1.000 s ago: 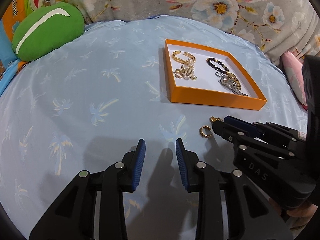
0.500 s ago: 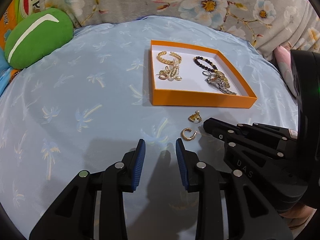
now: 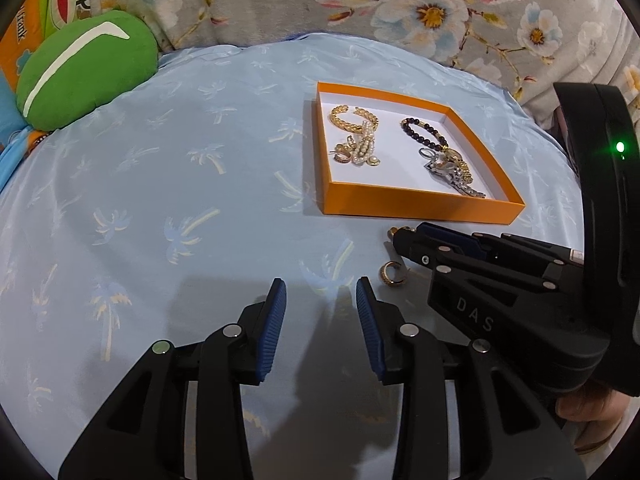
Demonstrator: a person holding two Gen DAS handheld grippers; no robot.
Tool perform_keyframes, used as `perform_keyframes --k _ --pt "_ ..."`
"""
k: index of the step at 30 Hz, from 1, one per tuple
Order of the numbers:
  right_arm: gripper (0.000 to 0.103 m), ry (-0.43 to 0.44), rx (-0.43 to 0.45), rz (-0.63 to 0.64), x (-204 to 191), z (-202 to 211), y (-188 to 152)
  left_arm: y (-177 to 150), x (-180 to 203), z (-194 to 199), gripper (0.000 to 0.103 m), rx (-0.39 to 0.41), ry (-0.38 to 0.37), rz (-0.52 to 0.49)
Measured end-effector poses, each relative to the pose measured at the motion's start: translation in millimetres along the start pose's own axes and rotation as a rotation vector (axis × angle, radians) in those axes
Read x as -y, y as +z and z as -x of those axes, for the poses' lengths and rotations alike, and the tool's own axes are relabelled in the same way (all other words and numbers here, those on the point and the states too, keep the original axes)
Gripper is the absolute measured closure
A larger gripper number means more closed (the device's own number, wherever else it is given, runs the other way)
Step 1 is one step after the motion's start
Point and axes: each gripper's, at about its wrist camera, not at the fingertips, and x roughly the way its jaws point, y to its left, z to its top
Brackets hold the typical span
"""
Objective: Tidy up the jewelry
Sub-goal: 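Grasp a gold drop earring with the right tool, then grasp the last gold hoop earring with the left tool while the right tool holds its earring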
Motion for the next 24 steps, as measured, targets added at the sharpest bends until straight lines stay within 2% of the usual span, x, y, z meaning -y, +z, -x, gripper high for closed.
perform_keyframes --k 3,6,7,8,18,24 --pt "0.083 -0.01 0.001 0.007 -1.6 -1.7 2.1 -0.6 -2.5 -1.4 0.068 -0.005 0.004 0.005" --pt "0.088 -0.024 0.004 0.01 -0.6 -1.1 1.1 -0.7 -1.5 -3.1 0.068 -0.009 0.006 0.0" --pt "0.092 -0.035 0.005 0.012 0.0 0.1 0.1 -0.6 -0.1 -3.9 0.068 -0.011 0.004 -0.003" --pt "0.1 -0.043 0.004 0.011 1.4 1.2 -0.8 -0.5 1.6 -4.5 0.068 -0.012 0.001 -0.007" --pt "0.1 -0.076 0.03 -0.085 44.5 30.9 -21.3 4.5 38.8 -22.9 0.068 -0.032 -0.029 -0.082" --pt "0.1 -0.095 0.039 -0.122 64.3 40.1 -28.4 7.8 57.0 -31.3 0.067 -0.017 -0.007 -0.129"
